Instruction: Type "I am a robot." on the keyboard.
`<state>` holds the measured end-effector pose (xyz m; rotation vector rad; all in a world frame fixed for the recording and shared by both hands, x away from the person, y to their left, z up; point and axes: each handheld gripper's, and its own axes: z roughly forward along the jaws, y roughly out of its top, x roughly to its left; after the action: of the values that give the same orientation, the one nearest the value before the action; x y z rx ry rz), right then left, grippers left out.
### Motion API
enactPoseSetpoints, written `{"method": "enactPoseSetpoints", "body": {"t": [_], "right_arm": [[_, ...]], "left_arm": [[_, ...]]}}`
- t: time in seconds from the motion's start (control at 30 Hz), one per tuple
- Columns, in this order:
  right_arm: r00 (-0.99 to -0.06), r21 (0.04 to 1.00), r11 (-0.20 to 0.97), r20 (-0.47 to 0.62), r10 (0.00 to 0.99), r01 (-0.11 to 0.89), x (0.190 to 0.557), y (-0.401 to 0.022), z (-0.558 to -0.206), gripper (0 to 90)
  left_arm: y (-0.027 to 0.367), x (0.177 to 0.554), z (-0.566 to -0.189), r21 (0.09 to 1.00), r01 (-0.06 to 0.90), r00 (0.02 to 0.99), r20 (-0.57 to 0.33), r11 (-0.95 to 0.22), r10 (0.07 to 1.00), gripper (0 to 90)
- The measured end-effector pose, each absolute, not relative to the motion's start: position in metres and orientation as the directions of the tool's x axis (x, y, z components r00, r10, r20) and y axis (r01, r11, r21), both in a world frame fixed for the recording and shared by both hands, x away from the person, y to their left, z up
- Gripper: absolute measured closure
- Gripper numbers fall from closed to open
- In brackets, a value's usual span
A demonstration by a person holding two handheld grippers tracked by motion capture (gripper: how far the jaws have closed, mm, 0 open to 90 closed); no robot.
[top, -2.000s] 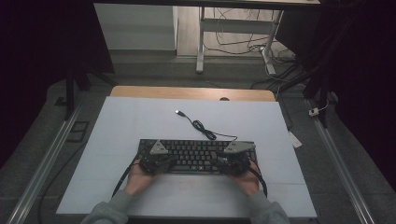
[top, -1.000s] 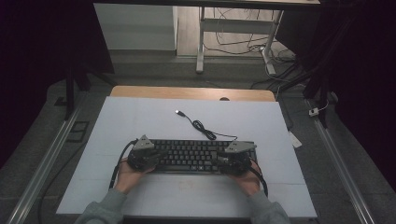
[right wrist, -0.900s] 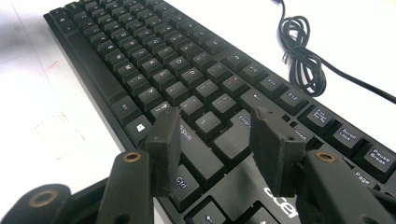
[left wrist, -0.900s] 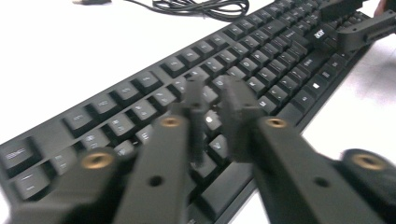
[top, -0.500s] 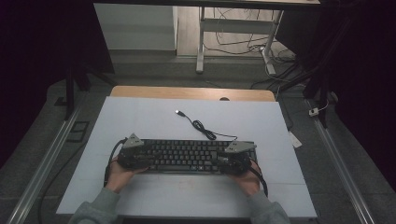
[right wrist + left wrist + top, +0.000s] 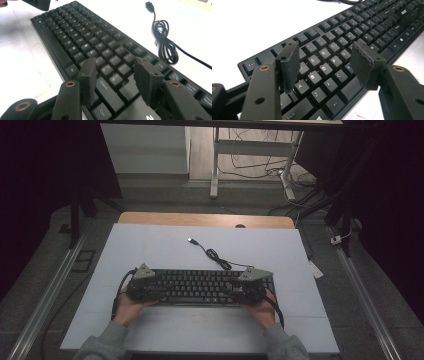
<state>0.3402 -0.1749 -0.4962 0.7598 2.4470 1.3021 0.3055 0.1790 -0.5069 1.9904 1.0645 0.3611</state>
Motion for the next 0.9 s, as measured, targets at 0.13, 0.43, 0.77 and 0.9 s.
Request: {"method": "enactPoseSetpoints", "body": {"t": [0.13,0.43,0.77,0.9], "right_arm": [[-0.835,0.829,0.458,0.018,0.55,0.32,0.346,-0.165,-0.496,53.2],[-0.843,0.814,0.478,0.026,0.537,0.33,0.357,-0.142,-0.497,55.1],[-0.861,0.787,0.511,0.051,0.505,0.347,0.365,-0.127,-0.5,86.8],[-0.869,0.777,0.535,0.03,0.494,0.332,0.368,-0.117,-0.501,89.5]], "left_arm": [[0.179,0.305,-0.507,0.777,0.552,0.602,-0.12,-0.302,0.789,40.1],[0.178,0.305,-0.509,0.773,0.556,0.603,-0.121,-0.306,0.789,39.6],[0.177,0.305,-0.51,0.77,0.559,0.604,-0.122,-0.309,0.788,39.3],[0.177,0.305,-0.51,0.77,0.558,0.604,-0.121,-0.31,0.787,39.2]]}}
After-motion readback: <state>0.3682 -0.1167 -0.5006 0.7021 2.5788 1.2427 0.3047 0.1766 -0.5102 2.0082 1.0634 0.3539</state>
